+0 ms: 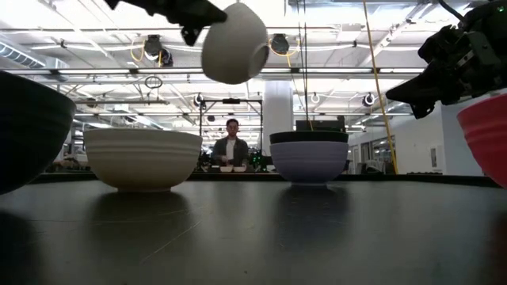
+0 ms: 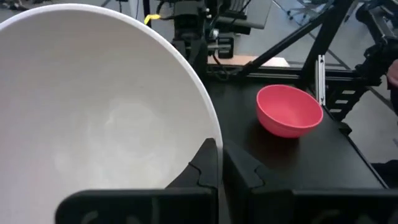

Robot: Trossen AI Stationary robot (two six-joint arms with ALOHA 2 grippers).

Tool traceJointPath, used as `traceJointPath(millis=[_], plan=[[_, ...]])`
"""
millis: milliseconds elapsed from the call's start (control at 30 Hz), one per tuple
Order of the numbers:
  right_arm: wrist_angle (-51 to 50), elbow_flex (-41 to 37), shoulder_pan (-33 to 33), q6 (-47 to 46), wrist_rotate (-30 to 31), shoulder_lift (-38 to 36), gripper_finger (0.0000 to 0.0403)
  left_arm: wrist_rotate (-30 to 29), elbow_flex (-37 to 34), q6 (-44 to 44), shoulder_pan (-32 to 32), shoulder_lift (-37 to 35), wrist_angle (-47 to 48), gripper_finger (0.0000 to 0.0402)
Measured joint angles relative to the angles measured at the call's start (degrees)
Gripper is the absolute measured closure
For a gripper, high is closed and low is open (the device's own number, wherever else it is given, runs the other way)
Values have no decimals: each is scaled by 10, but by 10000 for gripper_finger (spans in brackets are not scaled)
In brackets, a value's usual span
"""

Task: Nest bowls inside each other
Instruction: Stack the top white bowl on top of the black bowl

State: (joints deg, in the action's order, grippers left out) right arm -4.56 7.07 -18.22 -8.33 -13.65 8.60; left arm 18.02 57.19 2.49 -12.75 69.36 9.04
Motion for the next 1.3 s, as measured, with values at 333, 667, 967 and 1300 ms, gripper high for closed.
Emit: traceJointPath(millis=[333, 667, 967, 1300], plan=[[0, 0, 0, 10, 0, 0, 403, 62, 141, 27, -31, 134, 28, 398], [-1, 0, 0, 17, -1, -69, 403, 100, 183, 34, -54, 192, 46, 398], [0, 0, 0, 17, -17, -85, 403, 131, 184, 14, -84, 223, 29, 398], [-1, 0, 0, 19, -17, -85, 403, 138, 327, 43, -88, 345, 144, 398]])
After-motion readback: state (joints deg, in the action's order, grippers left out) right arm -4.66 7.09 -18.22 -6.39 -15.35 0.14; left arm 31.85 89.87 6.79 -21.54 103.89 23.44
